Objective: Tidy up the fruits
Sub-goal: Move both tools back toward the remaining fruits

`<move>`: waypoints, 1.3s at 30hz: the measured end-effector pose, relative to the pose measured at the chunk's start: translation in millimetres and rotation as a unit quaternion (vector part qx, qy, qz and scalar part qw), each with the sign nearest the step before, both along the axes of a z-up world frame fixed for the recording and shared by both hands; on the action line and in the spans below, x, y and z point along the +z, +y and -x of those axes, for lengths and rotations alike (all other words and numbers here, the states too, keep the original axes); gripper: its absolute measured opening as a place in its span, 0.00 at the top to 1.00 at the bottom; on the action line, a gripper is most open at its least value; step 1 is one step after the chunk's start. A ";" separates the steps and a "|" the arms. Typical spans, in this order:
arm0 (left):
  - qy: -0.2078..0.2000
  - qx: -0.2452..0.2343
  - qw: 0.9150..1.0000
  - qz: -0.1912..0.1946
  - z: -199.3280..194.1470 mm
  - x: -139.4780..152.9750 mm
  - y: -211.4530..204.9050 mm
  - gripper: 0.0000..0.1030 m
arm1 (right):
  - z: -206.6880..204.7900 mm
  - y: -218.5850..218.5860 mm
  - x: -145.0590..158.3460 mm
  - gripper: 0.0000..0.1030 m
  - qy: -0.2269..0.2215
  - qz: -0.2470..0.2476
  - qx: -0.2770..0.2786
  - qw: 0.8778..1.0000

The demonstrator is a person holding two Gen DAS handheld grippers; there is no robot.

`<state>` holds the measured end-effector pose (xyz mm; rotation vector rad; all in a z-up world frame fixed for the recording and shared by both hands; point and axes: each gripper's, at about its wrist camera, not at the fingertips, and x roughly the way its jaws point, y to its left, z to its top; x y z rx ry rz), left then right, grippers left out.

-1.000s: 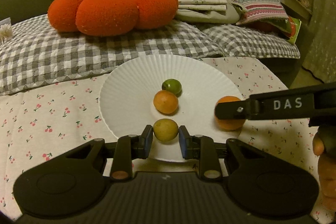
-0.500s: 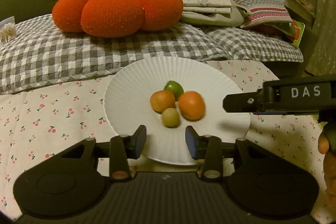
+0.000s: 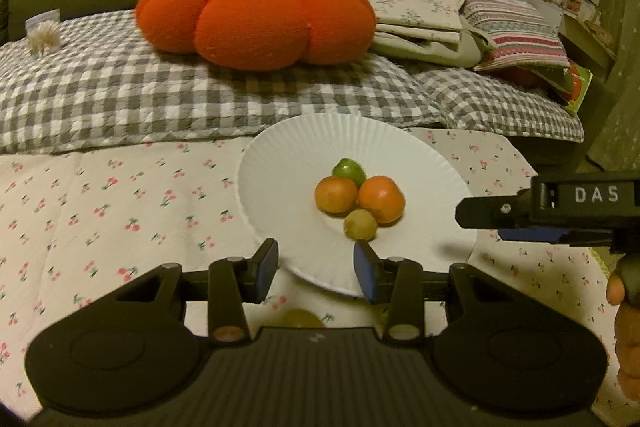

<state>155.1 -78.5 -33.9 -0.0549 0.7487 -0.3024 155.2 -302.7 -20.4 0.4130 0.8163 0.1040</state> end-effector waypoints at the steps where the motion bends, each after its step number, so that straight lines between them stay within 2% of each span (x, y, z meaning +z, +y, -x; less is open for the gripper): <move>1: 0.003 0.002 1.000 0.001 1.8 0.2 2.5 0.60 | 1.6 1.8 0.2 0.36 0.003 0.001 0.003 1.000; 5: 0.012 0.008 1.000 0.001 11.4 2.3 11.1 0.59 | 7.7 7.5 1.4 0.36 0.012 0.008 0.010 1.000; 9: 0.025 0.018 1.000 -0.006 21.6 4.8 19.9 0.52 | 14.6 6.2 5.9 0.36 0.013 -0.001 0.013 1.000; 14: 0.048 0.030 0.998 -0.004 31.3 8.7 32.6 0.44 | 27.2 2.8 15.5 0.30 0.008 0.005 0.018 1.000; 26: 0.086 0.042 0.995 0.010 73.4 7.3 58.3 0.43 | 70.2 25.9 27.8 0.29 -0.004 0.027 0.100 0.995; 29: 0.103 0.051 0.993 0.026 80.6 1.6 64.7 0.43 | 72.5 30.1 27.4 0.29 -0.003 0.031 0.111 0.993; 33: 0.132 0.061 0.987 0.070 81.5 -6.7 70.0 0.45 | 75.7 36.8 24.7 0.29 0.001 0.040 0.128 0.991; 39: 0.153 0.084 0.979 0.102 77.2 -20.1 73.1 0.52 | 82.8 60.8 14.5 0.29 0.004 0.077 0.183 0.980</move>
